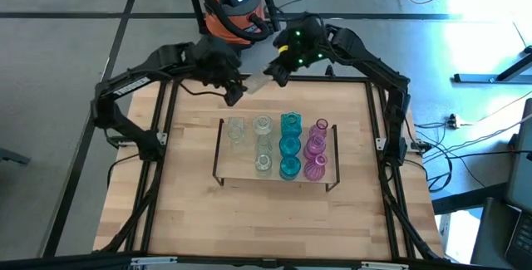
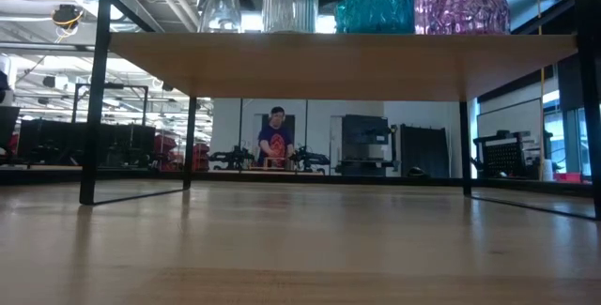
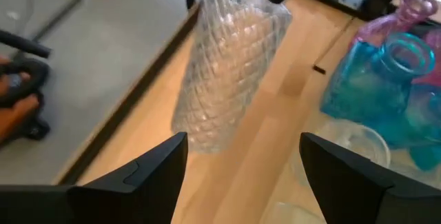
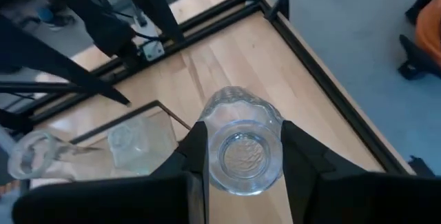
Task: Sort vases onto shelf
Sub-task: Put the transparent vase on the shelf
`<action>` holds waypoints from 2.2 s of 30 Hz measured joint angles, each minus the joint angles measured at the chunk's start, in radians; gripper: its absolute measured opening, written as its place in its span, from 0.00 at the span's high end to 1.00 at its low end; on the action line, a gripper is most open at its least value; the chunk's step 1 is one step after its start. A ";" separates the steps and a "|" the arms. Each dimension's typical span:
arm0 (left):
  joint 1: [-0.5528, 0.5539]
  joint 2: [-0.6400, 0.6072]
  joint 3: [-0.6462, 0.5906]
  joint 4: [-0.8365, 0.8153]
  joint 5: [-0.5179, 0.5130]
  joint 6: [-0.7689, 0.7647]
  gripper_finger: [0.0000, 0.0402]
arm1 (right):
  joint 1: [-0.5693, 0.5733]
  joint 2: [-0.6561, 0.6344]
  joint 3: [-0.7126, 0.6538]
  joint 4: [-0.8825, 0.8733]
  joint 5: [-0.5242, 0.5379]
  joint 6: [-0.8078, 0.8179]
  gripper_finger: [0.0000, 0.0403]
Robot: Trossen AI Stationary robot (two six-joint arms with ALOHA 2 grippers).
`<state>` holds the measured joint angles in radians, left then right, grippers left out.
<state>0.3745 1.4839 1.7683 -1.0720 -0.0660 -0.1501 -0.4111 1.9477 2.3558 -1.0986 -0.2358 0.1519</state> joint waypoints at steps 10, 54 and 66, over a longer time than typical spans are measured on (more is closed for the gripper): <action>0.048 0.031 0.000 0.030 -0.058 0.107 0.32 | -0.002 0.000 0.000 0.053 -0.077 0.023 0.77; 0.044 0.082 0.001 0.115 0.078 0.040 0.32 | -0.001 0.003 -0.108 0.075 -0.009 0.022 0.99; 0.044 0.082 0.000 -0.018 0.036 0.026 0.32 | -0.010 0.005 -0.108 -0.104 0.173 0.010 1.00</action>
<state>0.4187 1.5654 1.7683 -1.0900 -0.0300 -0.1244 -0.4212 1.9528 2.2475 -1.2022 -0.0624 0.1618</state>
